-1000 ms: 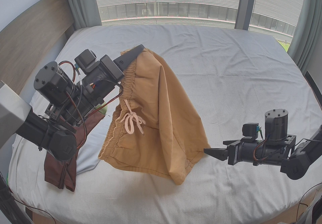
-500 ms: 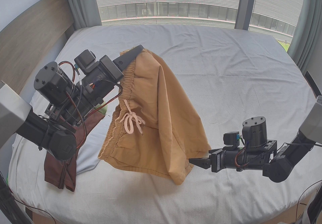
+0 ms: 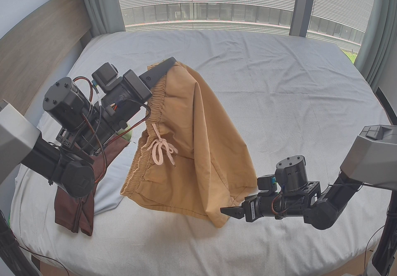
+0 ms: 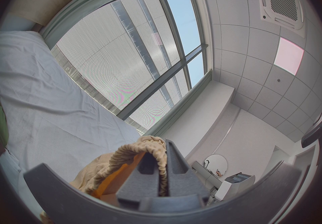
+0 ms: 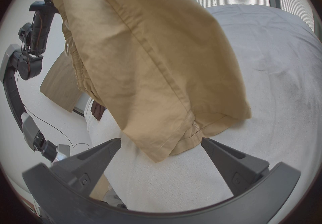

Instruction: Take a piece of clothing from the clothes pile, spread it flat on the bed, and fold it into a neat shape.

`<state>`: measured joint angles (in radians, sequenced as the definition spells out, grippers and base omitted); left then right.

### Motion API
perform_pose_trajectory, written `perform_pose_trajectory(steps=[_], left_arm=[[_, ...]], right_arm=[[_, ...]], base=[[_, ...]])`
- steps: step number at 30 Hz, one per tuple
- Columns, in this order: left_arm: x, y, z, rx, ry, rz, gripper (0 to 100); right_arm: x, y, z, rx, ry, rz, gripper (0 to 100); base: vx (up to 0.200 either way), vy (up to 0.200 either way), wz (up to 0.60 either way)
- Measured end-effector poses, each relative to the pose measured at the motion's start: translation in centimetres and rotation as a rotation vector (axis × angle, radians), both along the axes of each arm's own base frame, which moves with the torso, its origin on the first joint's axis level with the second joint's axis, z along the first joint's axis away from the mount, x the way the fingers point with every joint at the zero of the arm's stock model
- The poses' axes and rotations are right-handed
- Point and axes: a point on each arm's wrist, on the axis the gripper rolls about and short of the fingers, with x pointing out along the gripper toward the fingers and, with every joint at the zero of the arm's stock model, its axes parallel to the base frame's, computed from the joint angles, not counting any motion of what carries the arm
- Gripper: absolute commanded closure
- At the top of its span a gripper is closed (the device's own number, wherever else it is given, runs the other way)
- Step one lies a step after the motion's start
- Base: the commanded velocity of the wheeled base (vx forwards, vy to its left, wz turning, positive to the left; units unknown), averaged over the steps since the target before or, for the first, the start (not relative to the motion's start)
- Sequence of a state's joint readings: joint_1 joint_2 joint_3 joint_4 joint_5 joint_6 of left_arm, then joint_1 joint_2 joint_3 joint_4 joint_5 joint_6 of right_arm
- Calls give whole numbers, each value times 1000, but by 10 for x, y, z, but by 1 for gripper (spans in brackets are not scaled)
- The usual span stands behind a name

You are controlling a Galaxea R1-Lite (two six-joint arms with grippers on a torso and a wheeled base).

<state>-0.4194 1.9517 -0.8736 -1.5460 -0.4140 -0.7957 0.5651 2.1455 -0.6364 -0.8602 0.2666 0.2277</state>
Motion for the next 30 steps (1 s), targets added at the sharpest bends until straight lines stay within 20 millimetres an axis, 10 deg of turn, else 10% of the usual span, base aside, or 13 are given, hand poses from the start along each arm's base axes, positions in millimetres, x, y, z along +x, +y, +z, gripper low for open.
perform_pose_trajectory(steps=[30], left_arm=[[6,-1,-3,3,0,8,100]], right_arm=[[9,42,-41,-83,62,114,0]], base=[[0,0,0]])
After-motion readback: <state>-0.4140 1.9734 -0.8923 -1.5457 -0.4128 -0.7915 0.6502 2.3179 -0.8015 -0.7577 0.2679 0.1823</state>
